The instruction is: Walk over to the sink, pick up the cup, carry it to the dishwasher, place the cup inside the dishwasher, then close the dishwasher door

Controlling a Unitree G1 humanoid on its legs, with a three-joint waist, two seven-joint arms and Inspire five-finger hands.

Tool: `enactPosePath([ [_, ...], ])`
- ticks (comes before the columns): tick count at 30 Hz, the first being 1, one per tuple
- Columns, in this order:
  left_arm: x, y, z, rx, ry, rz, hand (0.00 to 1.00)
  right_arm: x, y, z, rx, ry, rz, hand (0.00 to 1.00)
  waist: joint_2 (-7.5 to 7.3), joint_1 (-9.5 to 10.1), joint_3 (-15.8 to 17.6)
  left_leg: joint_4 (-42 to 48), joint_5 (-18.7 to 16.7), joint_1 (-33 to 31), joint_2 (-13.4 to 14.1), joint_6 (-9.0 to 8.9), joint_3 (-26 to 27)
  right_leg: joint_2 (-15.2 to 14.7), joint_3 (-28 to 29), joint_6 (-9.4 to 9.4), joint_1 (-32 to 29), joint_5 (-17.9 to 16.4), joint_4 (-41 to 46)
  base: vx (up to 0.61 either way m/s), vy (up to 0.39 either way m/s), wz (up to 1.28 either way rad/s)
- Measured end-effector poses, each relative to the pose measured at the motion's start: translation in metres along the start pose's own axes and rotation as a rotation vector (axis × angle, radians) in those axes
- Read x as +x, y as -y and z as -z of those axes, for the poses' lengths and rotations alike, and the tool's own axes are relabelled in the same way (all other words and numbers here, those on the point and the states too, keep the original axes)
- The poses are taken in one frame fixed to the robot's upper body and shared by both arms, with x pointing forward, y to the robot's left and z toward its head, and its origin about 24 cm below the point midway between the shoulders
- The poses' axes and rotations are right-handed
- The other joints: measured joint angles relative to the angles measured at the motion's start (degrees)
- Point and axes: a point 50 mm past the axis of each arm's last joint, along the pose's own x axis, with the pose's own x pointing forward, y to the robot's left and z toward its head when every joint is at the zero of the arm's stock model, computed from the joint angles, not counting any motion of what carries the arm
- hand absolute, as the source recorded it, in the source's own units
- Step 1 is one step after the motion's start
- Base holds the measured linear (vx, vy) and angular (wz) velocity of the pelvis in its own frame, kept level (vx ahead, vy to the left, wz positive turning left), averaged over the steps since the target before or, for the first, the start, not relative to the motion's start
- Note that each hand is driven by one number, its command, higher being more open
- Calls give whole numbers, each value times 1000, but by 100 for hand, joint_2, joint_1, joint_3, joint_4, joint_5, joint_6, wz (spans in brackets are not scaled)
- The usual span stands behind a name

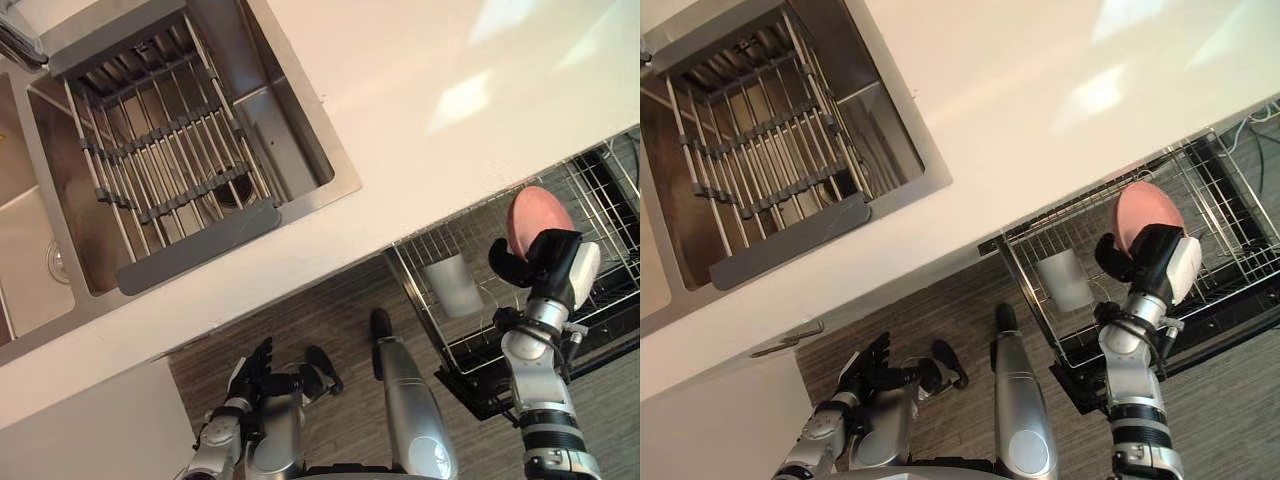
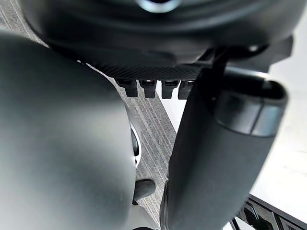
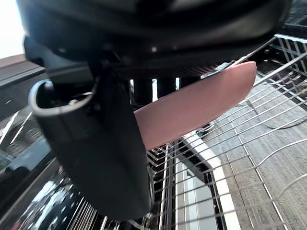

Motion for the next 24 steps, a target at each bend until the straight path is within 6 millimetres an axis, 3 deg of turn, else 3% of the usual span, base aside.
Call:
enactPosePath([
  [10, 1, 5, -3, 16, 10, 29, 100, 24, 11, 1, -22, -14, -15, 0, 77, 16, -2, -393, 217, -15, -200, 56, -2, -124, -11, 73, 1, 149, -305, 25, -13, 4],
  [14, 1, 7, -3, 20, 7, 41, 100, 27, 6, 2, -22, -30, -50, 0, 115, 31, -16, -614, 375, -14, -280, 58, 4, -169, -18, 78, 17, 267, -495, 31, -45, 5],
  [24, 2, 13, -5, 15, 16, 58, 100, 17, -12, 6, -16, -60, -92, 0, 184, 128, -24, -992, 605, 104, -372, 42, 18, -208, -64, 63, 196, 524, -907, 4, -49, 2],
])
